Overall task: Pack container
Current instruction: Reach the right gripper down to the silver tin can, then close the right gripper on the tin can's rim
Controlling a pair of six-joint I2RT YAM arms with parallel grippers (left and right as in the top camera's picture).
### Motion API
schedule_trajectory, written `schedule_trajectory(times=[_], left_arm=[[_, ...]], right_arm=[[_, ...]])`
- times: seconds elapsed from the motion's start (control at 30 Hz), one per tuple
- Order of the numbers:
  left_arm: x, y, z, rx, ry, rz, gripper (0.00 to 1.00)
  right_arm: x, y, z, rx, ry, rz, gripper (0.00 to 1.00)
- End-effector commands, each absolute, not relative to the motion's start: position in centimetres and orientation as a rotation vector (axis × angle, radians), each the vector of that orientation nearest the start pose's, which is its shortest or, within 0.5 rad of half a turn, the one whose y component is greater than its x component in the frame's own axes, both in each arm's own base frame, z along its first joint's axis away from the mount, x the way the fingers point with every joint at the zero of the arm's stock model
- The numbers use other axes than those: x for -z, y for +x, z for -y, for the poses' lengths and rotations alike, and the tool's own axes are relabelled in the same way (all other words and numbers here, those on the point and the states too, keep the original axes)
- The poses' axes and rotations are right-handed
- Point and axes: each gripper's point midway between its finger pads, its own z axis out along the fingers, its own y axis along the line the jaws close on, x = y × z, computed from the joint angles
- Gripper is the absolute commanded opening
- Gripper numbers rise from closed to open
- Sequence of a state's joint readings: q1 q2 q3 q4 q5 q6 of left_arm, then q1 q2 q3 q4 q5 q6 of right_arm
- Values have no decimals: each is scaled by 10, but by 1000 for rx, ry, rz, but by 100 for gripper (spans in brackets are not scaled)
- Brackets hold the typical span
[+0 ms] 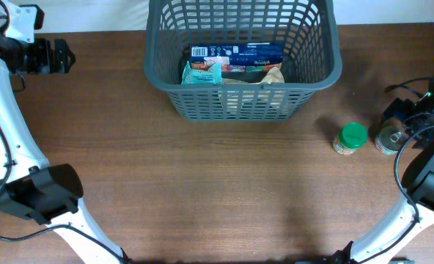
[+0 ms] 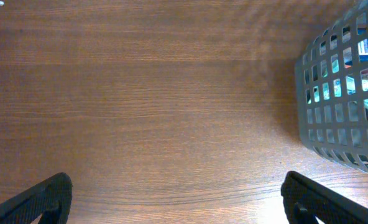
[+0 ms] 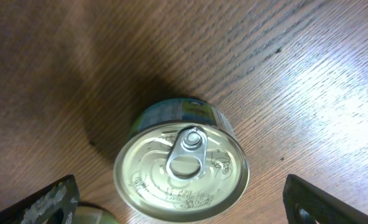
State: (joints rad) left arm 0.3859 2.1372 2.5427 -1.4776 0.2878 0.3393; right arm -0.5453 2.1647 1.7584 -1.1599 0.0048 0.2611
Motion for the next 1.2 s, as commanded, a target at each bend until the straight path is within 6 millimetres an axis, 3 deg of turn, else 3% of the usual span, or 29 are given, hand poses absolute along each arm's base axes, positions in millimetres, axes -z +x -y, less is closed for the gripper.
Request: schedule_trajectory(times=[0.0, 0.43, 0.87, 1.17], left_arm=[[-276, 460, -134, 130, 17, -2582, 99], [-276, 460, -134, 130, 17, -2582, 99], [-276, 460, -134, 130, 17, -2582, 99], [-276, 460, -134, 130, 17, -2582, 99]], right_arm=[[-36, 353, 218, 42, 1232, -2897, 98], [13, 340, 203, -3, 1257, -2898, 100], [17, 339, 203, -1, 1271, -2889, 100], [17, 338, 202, -3, 1274, -2896, 79]])
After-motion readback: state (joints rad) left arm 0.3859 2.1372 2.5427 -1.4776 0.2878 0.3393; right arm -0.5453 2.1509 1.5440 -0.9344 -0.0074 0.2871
